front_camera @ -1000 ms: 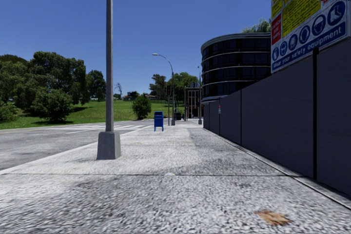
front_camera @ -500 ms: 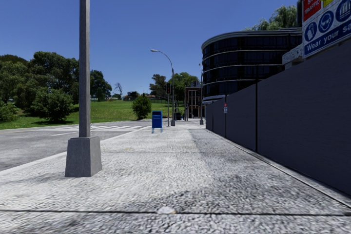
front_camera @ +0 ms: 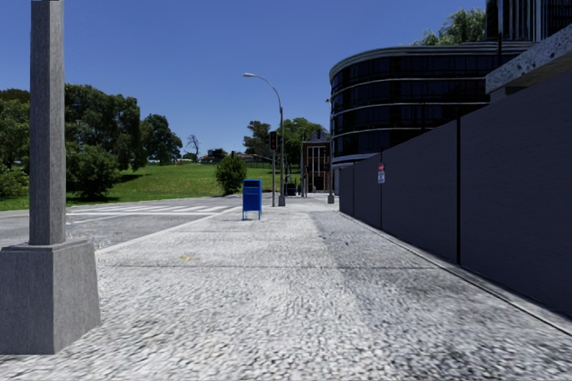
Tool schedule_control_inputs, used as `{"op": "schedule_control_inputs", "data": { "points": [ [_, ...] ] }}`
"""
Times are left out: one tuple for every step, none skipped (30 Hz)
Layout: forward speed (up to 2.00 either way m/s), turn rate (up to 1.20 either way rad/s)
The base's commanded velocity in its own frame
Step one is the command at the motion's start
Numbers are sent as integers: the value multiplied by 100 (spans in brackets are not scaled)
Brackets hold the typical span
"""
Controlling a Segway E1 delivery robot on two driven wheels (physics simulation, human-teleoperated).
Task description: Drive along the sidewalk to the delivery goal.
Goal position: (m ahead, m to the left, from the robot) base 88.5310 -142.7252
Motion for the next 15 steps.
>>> {"op": "schedule_control_inputs", "data": {
  "points": [
    [200,0],
    [200,0],
    [200,0],
    [200,0],
    [200,0],
    [200,0],
    [200,0],
    [200,0],
    [200,0],
    [200,0],
    [200,0],
    [200,0],
    [200,0],
    [200,0],
    [200,0]
  ]
}}
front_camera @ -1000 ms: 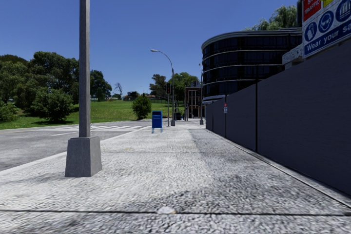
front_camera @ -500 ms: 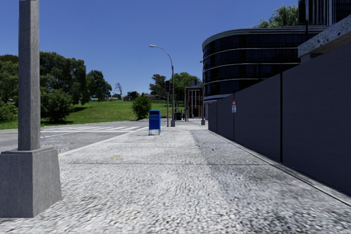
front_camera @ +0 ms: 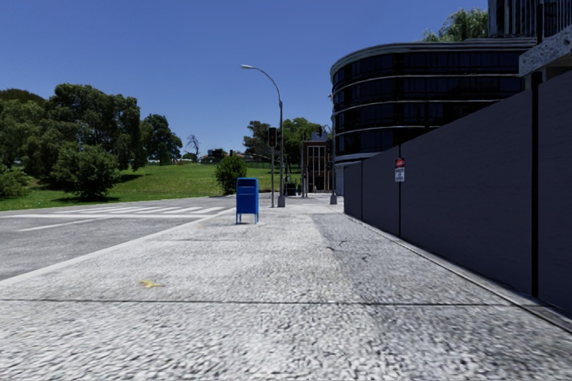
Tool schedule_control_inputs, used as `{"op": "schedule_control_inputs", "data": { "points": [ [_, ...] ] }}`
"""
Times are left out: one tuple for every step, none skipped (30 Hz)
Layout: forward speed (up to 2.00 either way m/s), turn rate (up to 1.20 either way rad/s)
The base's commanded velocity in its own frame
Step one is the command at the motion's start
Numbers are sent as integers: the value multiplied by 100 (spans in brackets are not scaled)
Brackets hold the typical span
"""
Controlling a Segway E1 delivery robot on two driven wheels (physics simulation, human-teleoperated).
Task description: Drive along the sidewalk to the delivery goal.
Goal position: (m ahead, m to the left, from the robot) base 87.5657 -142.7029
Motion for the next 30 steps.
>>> {"op": "schedule_control_inputs", "data": {
  "points": [
    [200,0],
    [200,0],
    [200,0],
    [200,0],
    [200,0],
    [200,0],
    [200,0],
    [200,0],
    [200,0],
    [200,0],
    [200,0],
    [200,0],
    [200,0],
    [200,0],
    [200,0],
    [200,0],
    [200,0],
    [200,0],
    [200,0],
    [200,0],
    [200,0],
    [200,0],
    [200,0],
    [200,0],
    [200,0],
    [200,0],
    [200,0],
    [200,0],
    [200,0],
    [200,0]
  ]
}}
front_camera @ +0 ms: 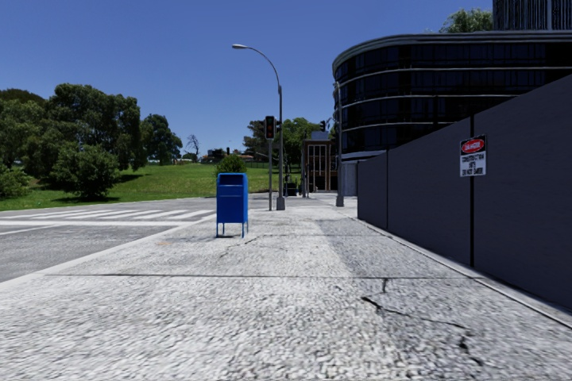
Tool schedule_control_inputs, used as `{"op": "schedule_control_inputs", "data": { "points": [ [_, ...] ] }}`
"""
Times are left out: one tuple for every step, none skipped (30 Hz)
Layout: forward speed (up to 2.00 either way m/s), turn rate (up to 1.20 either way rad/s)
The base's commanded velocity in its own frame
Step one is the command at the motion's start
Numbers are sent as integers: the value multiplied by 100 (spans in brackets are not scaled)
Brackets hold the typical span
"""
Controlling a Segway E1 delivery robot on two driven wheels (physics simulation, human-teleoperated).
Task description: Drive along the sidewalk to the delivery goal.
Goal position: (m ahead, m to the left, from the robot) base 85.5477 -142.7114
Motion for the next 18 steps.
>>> {"op": "schedule_control_inputs", "data": {
  "points": [
    [200,0],
    [200,0],
    [200,0],
    [200,0],
    [200,0],
    [200,0],
    [200,0],
    [200,0],
    [200,0],
    [200,0],
    [200,0],
    [200,-4],
    [200,-4],
    [200,-7],
    [200,-8],
    [200,-8],
    [200,-8],
    [200,-8]
  ]
}}
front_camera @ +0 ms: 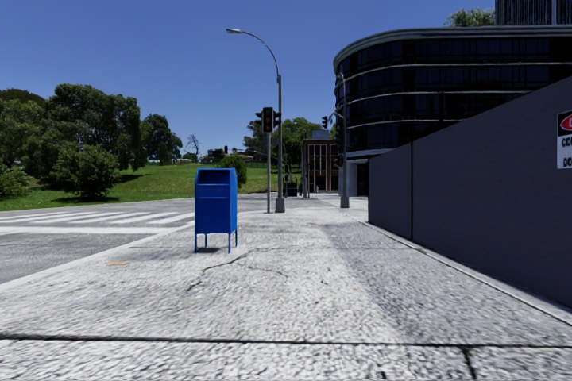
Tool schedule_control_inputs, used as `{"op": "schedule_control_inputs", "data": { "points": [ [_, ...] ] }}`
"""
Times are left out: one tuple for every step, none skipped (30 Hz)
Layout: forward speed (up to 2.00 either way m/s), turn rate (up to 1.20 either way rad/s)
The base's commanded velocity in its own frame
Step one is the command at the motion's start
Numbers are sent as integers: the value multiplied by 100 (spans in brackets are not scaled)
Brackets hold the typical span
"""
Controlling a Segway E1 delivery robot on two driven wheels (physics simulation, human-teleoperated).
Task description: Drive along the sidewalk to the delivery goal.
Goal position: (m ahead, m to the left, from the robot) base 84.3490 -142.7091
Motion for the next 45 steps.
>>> {"op": "schedule_control_inputs", "data": {
  "points": [
    [200,-8],
    [200,-8],
    [200,-8],
    [200,-8],
    [200,-8],
    [200,-8],
    [200,-9],
    [200,-14],
    [200,-18],
    [200,-18],
    [200,-18],
    [200,-18],
    [200,-19],
    [200,-19],
    [200,-19],
    [200,-22],
    [200,-22],
    [200,-23],
    [200,-24],
    [200,-24],
    [200,-24],
    [200,-24],
    [200,-24],
    [200,-24],
    [200,-24],
    [200,-24],
    [200,-24],
    [200,-24],
    [200,-24],
    [200,-24],
    [200,-24],
    [200,-24],
    [200,-24],
    [200,-24],
    [200,-24],
    [200,-24],
    [200,-24],
    [200,-24],
    [200,-24],
    [200,-24],
    [200,-24],
    [200,-12],
    [200,0],
    [200,0],
    [200,0]
  ]
}}
